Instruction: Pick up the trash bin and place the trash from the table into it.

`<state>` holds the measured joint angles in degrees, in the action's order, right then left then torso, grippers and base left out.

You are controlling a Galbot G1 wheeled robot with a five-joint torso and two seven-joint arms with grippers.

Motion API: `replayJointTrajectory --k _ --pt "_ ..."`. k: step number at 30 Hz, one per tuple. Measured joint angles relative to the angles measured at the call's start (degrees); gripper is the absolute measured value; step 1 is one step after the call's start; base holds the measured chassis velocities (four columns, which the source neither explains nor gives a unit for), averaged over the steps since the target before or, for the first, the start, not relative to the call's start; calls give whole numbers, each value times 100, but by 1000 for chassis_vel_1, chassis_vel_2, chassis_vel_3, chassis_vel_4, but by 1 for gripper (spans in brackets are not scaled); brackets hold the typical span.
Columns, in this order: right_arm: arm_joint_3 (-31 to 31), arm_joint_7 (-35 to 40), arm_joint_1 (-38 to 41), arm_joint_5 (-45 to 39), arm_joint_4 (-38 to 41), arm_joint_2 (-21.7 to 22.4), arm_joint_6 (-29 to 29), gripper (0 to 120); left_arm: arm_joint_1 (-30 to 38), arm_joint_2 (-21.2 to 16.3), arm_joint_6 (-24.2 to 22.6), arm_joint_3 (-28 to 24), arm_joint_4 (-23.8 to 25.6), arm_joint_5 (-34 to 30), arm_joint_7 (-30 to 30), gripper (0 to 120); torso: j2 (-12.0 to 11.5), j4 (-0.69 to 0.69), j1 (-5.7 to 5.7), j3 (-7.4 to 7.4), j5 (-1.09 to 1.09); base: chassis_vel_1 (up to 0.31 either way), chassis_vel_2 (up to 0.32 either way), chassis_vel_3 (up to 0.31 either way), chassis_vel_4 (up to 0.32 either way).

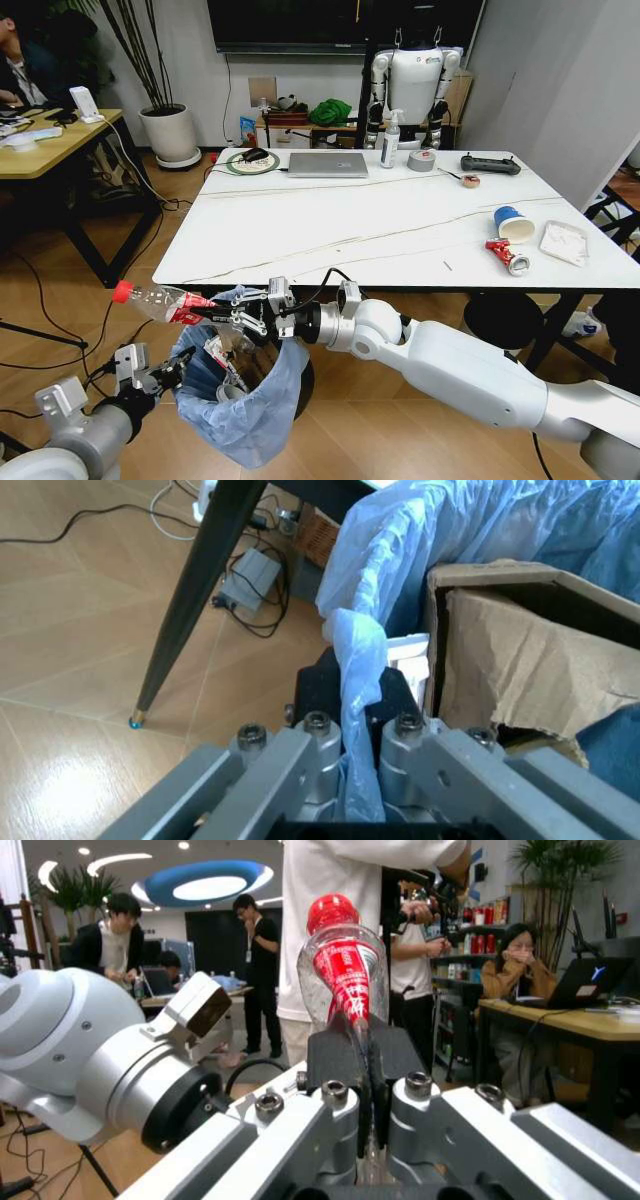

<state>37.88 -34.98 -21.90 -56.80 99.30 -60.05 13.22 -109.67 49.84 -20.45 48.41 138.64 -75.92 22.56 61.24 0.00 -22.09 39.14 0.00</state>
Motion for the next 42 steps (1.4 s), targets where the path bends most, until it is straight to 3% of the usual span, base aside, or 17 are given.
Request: replayJointTrajectory --k 8,11,13,17,20,28,31,37,42 --pt "27 -133 -128 91 12 65 117 23 -7 -3 -7 2 14 -21 20 0 0 0 0 0 0 0 0 0 0" --pt "38 -139 -130 93 15 61 141 38 -5 -2 -9 1 14 -22 21 0 0 0 0 0 0 0 0 0 0" --pt "38 -140 -130 93 15 60 143 40 -5 -2 -9 1 14 -22 22 0 0 0 0 0 0 0 0 0 0" --pt "47 -149 -59 79 38 53 169 61 -10 17 -9 1 16 -23 25 0 0 0 0 0 0 0 0 0 0" --pt "-20 -112 -17 48 80 48 170 69 -14 37 -11 1 16 -10 27 0 0 0 0 0 0 0 0 0 0" --pt "-1239 958 169 -32 112 328 -291 98 -20 264 -17 -100 48 175 11 0 0 2 0 0 2 0 0 0 0" --pt "-1732 1710 22 -19 100 640 -569 100 -33 357 -17 -125 36 326 -55 0 0 -2 0 0 -3 0 0 0 0" --pt "-2644 2452 -557 102 -45 1173 -949 100 -11 472 -12 -169 72 486 -115 0 0 -2 0 0 -3 0 0 0 0" --pt "-3261 2670 -1020 335 -63 1553 -931 100 3 525 -5 -163 59 590 -163 0 0 -1 0 0 -3 0 0 0 0"
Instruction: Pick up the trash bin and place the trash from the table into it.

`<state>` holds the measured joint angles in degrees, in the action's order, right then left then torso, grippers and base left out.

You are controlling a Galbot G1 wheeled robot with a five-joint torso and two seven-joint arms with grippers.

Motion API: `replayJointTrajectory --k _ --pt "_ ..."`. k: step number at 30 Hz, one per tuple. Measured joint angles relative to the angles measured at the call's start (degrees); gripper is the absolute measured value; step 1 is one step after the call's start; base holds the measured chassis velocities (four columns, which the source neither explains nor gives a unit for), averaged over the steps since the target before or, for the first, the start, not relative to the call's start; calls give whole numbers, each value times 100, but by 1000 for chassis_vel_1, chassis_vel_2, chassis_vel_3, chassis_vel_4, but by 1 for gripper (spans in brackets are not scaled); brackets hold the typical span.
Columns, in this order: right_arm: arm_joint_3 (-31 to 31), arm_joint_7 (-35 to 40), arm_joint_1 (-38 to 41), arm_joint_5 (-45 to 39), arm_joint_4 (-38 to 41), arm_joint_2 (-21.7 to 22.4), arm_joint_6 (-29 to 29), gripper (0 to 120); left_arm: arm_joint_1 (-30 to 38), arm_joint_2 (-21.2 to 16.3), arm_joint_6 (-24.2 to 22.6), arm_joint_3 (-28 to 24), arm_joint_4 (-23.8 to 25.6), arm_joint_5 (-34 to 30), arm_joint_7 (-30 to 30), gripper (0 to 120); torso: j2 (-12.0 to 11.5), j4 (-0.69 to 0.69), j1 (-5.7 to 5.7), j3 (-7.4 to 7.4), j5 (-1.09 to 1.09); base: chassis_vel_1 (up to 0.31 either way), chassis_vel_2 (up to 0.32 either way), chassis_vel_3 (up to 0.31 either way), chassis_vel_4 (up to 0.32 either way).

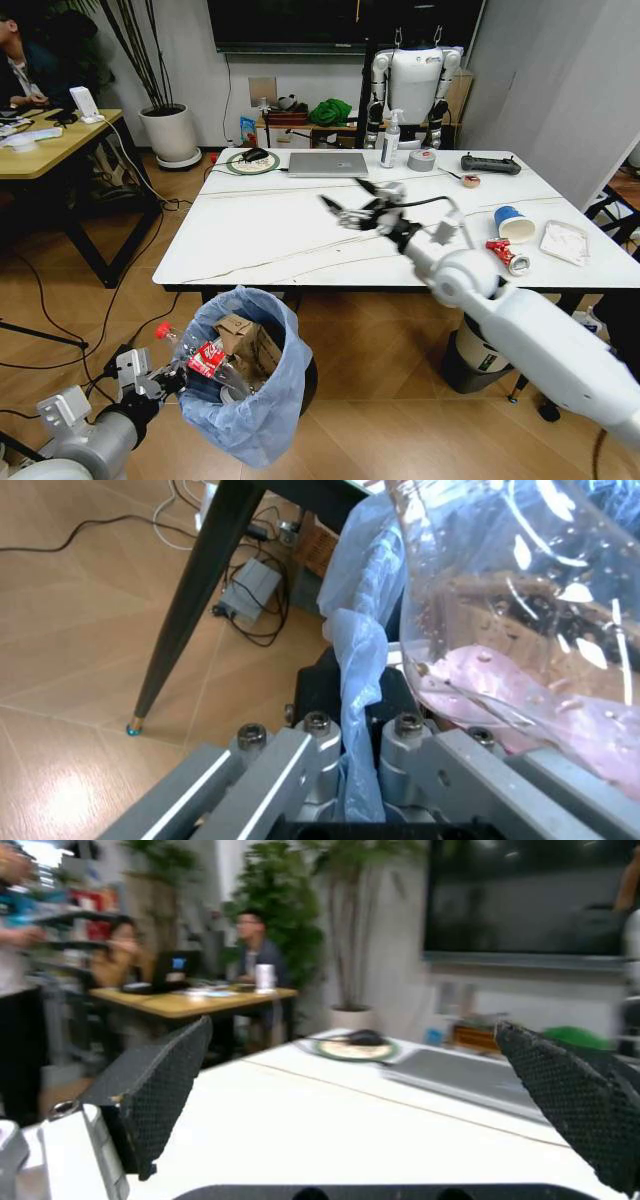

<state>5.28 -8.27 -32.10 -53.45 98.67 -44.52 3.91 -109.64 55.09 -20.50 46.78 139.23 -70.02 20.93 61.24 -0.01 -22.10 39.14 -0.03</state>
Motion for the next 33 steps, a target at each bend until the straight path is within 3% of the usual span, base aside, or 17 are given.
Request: replayJointTrajectory --k 8,10,11,12,15,20,26,33 --pt "-1435 -354 -1275 101 152 601 87 100 -4 155 13 3 -6 178 -52 0 0 1 0 0 1 0 0 0 0" --pt "-2057 -379 -1931 78 322 727 97 100 -10 198 18 8 -5 246 -68 0 0 -2 0 0 -2 0 0 0 0" --pt "-2740 -456 -2551 81 499 753 83 100 -39 232 27 15 -1 326 -96 0 0 1 0 -1 0 0 0 0 0" --pt "-2740 -456 -2551 81 499 753 83 100 -39 232 27 15 -1 326 -96 0 0 1 0 -1 0 0 0 0 0" --pt "-3599 -668 -3507 204 690 740 73 100 -91 261 31 40 52 388 -119 0 1 1 0 -1 1 0 0 0 0" --pt "-5097 -992 -5166 606 1029 183 113 100 -139 383 45 73 142 533 -185 0 1 -1 1 -1 2 0 0 0 0" --pt "-5741 -1405 -5945 891 1115 -344 262 100 -139 441 63 79 182 589 -232 0 1 -1 1 -1 2 0 0 0 0" --pt "-5873 -1467 -6103 939 1142 -593 283 100 -145 567 69 26 229 673 -266 0 1 1 1 0 4 0 0 0 0"
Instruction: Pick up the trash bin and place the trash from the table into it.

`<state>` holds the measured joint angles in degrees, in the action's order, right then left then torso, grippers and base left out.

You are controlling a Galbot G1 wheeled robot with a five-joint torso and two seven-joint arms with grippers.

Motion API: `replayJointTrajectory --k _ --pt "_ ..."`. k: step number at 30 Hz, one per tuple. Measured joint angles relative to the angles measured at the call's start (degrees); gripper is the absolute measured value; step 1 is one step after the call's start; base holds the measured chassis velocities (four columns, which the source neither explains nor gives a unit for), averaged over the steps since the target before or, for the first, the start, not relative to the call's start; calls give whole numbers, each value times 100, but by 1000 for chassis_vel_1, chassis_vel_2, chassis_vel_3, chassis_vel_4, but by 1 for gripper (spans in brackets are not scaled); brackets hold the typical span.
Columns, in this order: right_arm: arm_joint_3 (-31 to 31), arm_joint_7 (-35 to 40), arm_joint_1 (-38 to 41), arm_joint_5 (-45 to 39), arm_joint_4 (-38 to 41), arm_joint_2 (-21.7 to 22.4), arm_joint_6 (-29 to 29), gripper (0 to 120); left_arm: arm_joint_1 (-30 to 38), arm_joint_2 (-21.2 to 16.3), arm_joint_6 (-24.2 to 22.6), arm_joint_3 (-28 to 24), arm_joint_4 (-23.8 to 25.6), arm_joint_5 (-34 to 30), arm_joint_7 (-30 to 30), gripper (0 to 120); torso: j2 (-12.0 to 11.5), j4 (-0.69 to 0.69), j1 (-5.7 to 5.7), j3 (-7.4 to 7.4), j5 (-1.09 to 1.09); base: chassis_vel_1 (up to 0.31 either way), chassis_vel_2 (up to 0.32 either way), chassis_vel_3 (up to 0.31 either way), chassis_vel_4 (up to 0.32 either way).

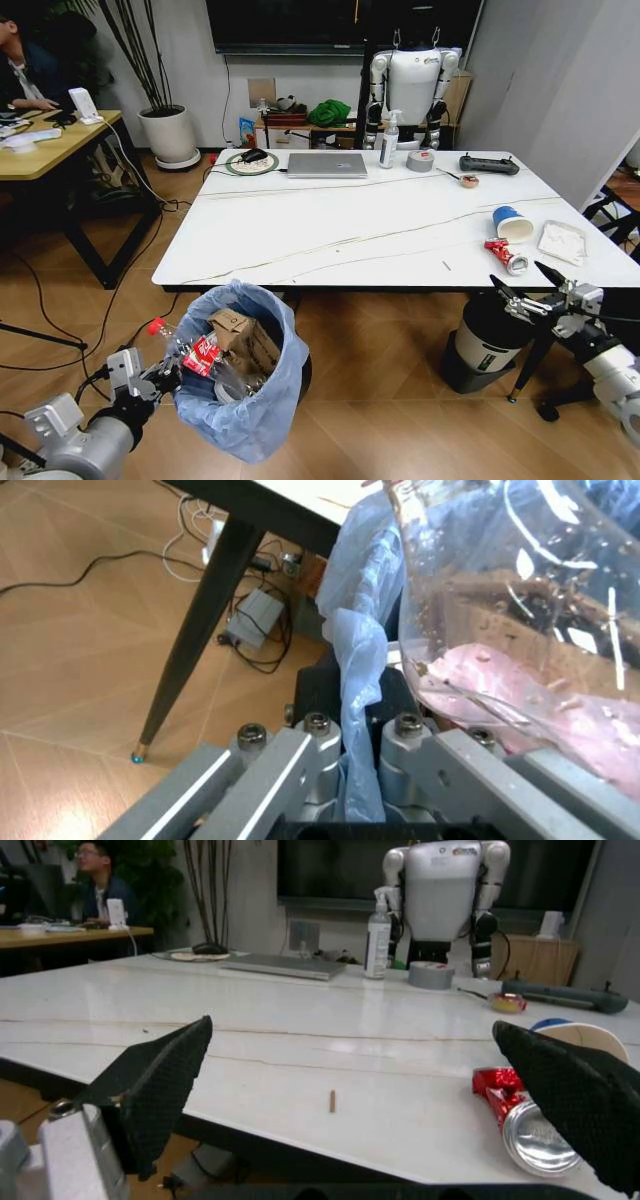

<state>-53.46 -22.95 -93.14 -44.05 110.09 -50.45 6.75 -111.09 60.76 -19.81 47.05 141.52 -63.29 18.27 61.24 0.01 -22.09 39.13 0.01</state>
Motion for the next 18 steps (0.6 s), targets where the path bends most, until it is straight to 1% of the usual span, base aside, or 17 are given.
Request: replayJointTrajectory --k 3,6,9,12,18 --pt "8 -52 -34 124 -20 -176 32 100 -28 189 14 -34 30 69 -58 0 0 0 0 0 -1 0 0 0 0" --pt "14 -96 -81 209 -14 -264 66 100 -51 246 41 -28 34 101 -95 0 0 0 0 0 -1 0 0 0 0" --pt "3 -137 -123 249 17 -381 89 100 -64 267 61 -7 34 128 -132 0 0 -1 0 0 -1 0 0 0 0" --pt "-5 -147 -126 250 21 -404 95 100 -62 272 64 -8 30 132 -138 0 0 -1 0 0 -1 0 0 0 0" --pt "-64 -187 -112 225 -21 -424 110 100 -26 265 69 -51 -20 164 -144 0 -1 0 -1 1 -3 -49 -47 55 70"
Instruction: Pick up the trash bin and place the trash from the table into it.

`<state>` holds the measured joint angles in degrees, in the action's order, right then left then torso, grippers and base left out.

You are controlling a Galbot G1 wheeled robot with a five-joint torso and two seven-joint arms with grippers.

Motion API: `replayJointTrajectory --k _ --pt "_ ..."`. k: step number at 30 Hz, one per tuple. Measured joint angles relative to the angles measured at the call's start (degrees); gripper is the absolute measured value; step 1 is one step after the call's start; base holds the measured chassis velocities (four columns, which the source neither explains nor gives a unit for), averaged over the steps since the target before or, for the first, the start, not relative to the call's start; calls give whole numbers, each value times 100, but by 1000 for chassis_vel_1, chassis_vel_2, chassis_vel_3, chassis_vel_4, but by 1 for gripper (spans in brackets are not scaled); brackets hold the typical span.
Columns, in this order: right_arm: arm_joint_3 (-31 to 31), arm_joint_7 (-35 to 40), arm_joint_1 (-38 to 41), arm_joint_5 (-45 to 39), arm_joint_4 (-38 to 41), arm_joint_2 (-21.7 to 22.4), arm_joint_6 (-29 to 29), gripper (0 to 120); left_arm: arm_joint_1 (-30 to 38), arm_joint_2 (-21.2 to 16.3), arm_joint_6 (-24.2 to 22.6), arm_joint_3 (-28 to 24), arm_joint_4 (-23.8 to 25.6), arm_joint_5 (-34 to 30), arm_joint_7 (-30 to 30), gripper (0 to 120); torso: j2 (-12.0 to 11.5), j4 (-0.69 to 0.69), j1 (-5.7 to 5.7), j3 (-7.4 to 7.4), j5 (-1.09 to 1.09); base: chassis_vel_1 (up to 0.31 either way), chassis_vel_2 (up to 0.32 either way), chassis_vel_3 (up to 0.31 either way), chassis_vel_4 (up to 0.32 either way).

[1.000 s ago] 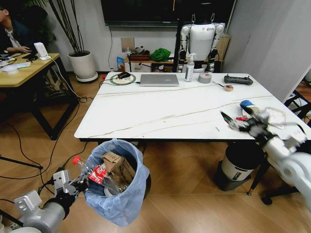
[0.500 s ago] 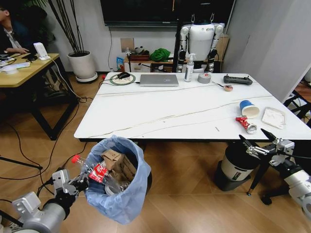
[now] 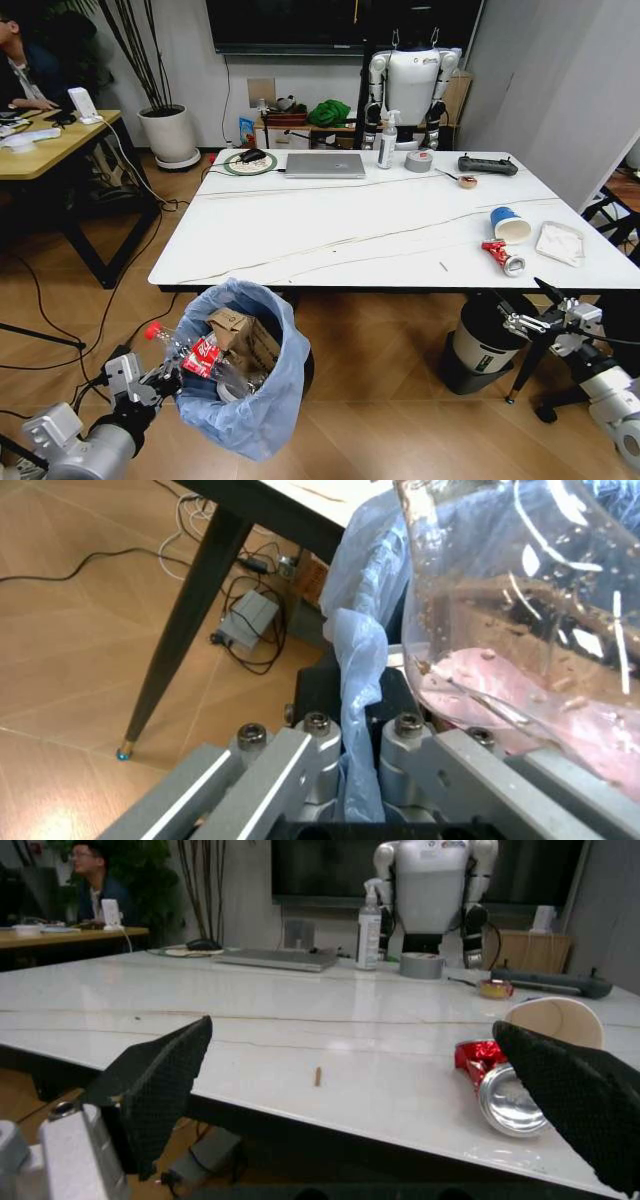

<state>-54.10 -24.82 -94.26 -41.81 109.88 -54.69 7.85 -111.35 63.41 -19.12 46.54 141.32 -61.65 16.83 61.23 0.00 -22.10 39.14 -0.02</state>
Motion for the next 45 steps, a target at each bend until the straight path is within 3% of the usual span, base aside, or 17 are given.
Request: replayJointTrajectory --k 45 --pt "106 -45 232 -145 -240 45 -35 100 -48 165 6 -147 26 252 -118 0 0 -1 0 0 2 -42 -43 43 41"
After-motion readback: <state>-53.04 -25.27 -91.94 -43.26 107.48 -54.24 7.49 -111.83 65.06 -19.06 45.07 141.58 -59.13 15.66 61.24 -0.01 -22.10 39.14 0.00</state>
